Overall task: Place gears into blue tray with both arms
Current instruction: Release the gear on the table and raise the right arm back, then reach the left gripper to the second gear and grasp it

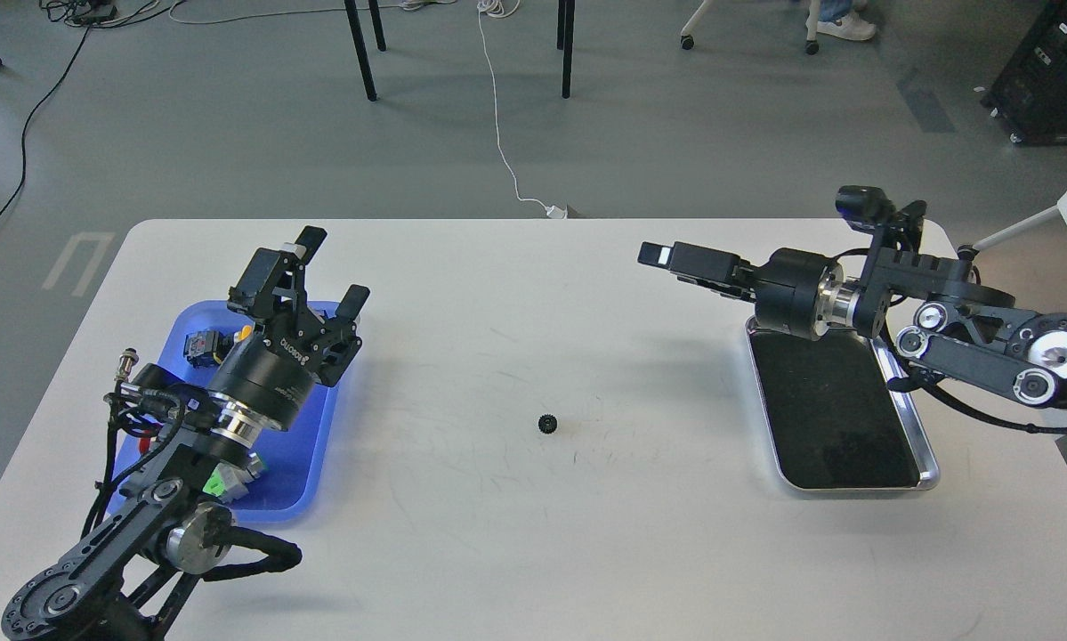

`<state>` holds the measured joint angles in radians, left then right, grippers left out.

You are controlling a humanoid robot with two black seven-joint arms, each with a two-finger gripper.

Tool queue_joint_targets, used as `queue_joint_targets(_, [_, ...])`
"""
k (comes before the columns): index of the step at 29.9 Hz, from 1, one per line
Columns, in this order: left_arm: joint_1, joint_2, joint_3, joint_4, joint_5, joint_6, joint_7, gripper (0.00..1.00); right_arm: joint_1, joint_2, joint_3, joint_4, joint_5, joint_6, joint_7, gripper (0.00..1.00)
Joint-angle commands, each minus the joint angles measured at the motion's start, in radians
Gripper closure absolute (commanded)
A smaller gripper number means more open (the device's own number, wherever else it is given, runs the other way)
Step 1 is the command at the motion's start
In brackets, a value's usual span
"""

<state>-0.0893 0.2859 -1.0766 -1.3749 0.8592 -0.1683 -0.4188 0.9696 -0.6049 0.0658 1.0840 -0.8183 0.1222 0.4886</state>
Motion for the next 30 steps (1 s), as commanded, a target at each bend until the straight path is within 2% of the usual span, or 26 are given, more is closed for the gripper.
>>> queue_joint_targets(1, [-0.009,-0.001,0.012,-0.013,0.118,0.001,-0.043,0.02,-0.219,-0.013,0.283,-0.003,0.126,0.001,0.0,0.02])
queue_joint_targets(4, [-0.038,0.002,0.065,-0.015,0.288,0.0,-0.064,0.02,-0.371,0.007,0.478,-0.009,0.249,0.001,0.0,0.02])
queue_joint_targets(7, [-0.107,0.035,0.154,-0.012,0.47,0.001,-0.07,0.02,-0.454,0.027,0.568,-0.009,0.397,-0.001,0.0,0.02])
queue_joint_targets(12, [-0.298,0.096,0.374,0.013,0.892,0.006,-0.07,0.02,-0.503,0.042,0.583,-0.013,0.68,-0.001,0.0,0.02])
queue_joint_targets(18, [-0.529,0.105,0.588,0.112,1.317,0.012,-0.07,0.02,-0.539,0.033,0.589,-0.015,0.722,-0.001,0.0,0.02])
queue_joint_targets(24, [-0.714,0.075,0.82,0.236,1.322,0.013,-0.07,0.05,-0.54,0.016,0.597,-0.036,0.723,-0.001,0.0,0.02])
queue_joint_targets(30, [-0.791,-0.025,0.918,0.385,1.322,0.015,-0.07,0.15,-0.54,0.01,0.597,-0.064,0.723,0.001,0.0,0.02])
